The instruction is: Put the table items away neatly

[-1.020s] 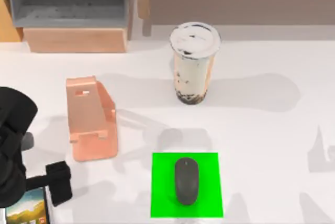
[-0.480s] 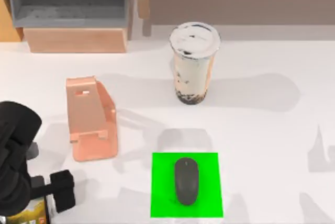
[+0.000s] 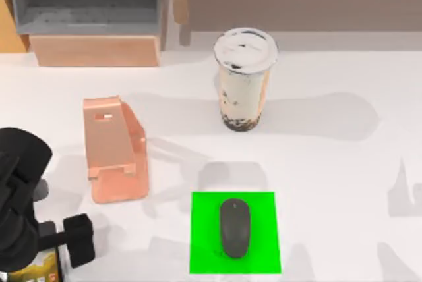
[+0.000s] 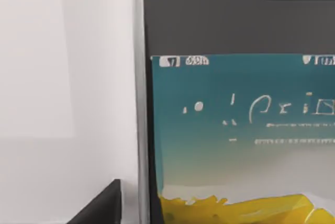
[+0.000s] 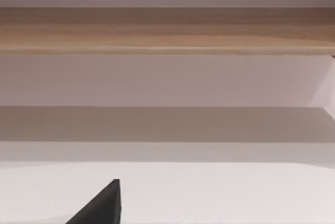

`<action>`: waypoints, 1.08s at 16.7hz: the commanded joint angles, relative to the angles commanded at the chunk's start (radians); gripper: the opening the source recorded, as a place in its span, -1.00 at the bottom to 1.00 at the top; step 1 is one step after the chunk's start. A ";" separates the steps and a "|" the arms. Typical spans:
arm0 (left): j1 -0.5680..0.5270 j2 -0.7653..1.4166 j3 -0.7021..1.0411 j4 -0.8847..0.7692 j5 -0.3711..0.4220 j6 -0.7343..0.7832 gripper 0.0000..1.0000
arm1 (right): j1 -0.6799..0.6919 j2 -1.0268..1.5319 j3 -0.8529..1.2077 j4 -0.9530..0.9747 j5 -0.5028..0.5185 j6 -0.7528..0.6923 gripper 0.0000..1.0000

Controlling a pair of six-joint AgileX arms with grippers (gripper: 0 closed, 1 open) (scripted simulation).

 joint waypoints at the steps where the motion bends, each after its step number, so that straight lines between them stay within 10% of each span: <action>1: 0.000 0.000 0.000 0.000 0.000 0.000 -0.36 | 0.000 0.000 0.000 0.000 0.000 0.000 1.00; 6: 0.000 0.000 0.000 0.000 0.000 0.000 -1.00 | 0.000 0.000 0.000 0.000 0.000 0.000 1.00; 18: -0.004 -0.065 0.058 -0.104 0.001 0.002 -1.00 | 0.000 0.000 0.000 0.000 0.000 0.000 1.00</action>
